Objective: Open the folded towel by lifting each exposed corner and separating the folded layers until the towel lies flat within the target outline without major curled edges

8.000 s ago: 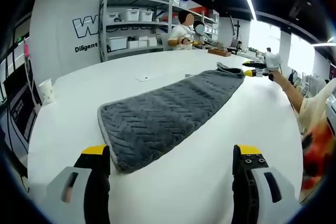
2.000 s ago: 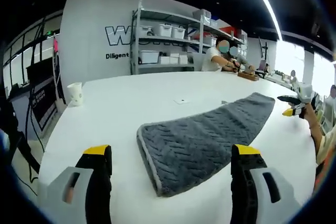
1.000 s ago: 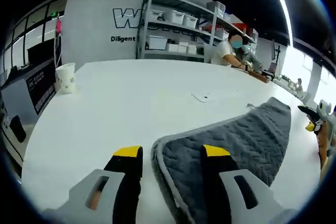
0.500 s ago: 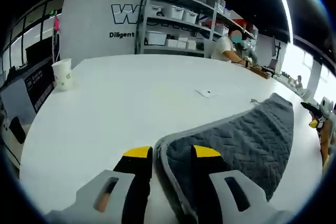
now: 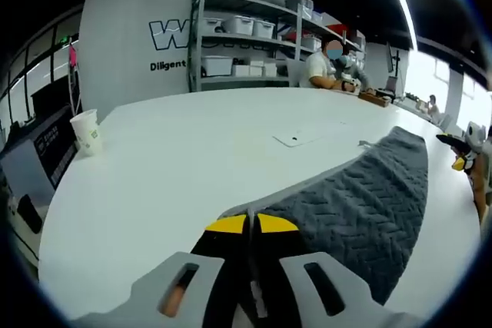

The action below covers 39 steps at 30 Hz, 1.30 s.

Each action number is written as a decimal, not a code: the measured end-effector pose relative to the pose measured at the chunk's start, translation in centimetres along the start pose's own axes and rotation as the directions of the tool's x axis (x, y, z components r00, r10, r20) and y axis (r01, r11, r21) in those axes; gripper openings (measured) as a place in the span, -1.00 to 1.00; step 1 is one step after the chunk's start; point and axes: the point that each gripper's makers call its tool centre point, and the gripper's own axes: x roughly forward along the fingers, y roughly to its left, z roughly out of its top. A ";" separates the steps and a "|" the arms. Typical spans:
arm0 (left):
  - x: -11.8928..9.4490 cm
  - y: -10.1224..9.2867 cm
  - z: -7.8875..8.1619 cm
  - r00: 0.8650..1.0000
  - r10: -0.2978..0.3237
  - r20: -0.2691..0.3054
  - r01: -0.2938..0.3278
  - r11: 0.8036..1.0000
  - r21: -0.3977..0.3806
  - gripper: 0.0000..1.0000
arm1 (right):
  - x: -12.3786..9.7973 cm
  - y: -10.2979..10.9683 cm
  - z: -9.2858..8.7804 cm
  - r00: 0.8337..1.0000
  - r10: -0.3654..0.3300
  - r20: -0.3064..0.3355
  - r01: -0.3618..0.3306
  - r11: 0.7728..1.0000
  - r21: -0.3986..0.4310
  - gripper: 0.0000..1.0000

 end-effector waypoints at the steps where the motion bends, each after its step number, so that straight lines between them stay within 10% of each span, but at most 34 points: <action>1: -0.1 -0.2 0.1 1.000 -0.004 0.003 0.004 1.000 0.003 -0.95 | 0.0 0.0 0.0 1.000 0.001 0.002 -0.001 1.000 0.001 0.99; 11: -1.6 -4.1 0.7 0.993 -0.113 0.019 0.111 0.990 0.086 -0.95 | 0.0 0.1 0.1 1.000 0.005 0.003 -0.005 1.000 0.000 0.99; 25: -5.8 -9.7 -0.6 0.975 -0.213 -0.063 0.222 0.924 0.311 -0.95 | -0.3 0.0 0.1 1.000 0.001 0.007 -0.001 1.000 0.005 0.99; 39: -11.3 -11.3 -1.7 0.945 -0.325 -0.027 0.312 0.880 0.358 -0.95 | -0.3 0.0 -0.1 1.000 0.009 -0.004 -0.009 1.000 0.003 0.99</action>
